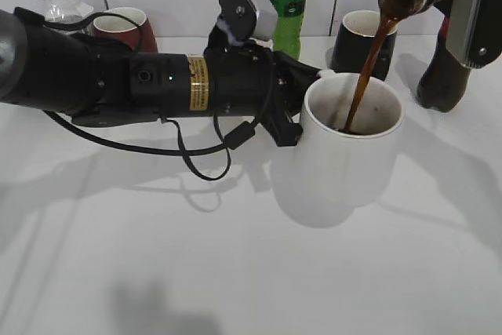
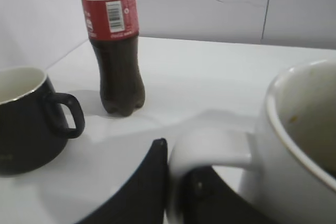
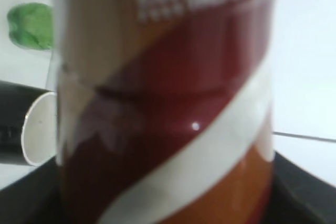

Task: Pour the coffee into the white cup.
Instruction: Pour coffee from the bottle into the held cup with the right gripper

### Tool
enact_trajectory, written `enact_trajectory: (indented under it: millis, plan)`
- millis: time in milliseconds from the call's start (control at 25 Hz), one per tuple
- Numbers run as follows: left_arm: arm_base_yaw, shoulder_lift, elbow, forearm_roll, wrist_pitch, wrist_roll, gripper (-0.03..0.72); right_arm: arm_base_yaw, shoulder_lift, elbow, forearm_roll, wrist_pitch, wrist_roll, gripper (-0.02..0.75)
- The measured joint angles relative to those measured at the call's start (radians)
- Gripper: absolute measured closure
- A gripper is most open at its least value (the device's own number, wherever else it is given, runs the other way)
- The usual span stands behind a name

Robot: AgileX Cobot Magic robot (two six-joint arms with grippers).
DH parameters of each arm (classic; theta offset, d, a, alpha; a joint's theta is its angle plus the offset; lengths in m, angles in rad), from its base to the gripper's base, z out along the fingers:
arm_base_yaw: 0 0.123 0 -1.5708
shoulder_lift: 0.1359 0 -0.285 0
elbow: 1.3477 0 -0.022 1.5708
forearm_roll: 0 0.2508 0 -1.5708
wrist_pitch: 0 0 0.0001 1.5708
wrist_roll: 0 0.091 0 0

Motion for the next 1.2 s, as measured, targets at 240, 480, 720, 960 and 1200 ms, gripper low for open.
enact_trajectory:
  millis: [240, 480, 720, 960, 1200]
  plan:
    - [0.000, 0.000, 0.000, 0.021, 0.000, 0.000, 0.646, 0.000, 0.000, -0.001, 0.000, 0.000, -0.030, 0.210]
    - [0.000, 0.000, 0.000, 0.024, 0.000, 0.000, 0.646, 0.000, 0.000, -0.001, 0.000, 0.000, -0.051, 0.210]
    - [0.000, 0.000, 0.000, 0.025, 0.000, 0.000, 0.646, 0.000, 0.000, -0.001, 0.000, 0.000, -0.060, 0.210]
    - [0.000, 0.000, 0.000, 0.027, -0.010, 0.000, 0.646, 0.000, 0.000, -0.001, 0.000, 0.000, -0.085, 0.210]
    - [0.000, 0.000, 0.000, 0.030, -0.027, 0.000, 0.646, 0.000, 0.000, -0.001, 0.000, 0.000, -0.115, 0.210]
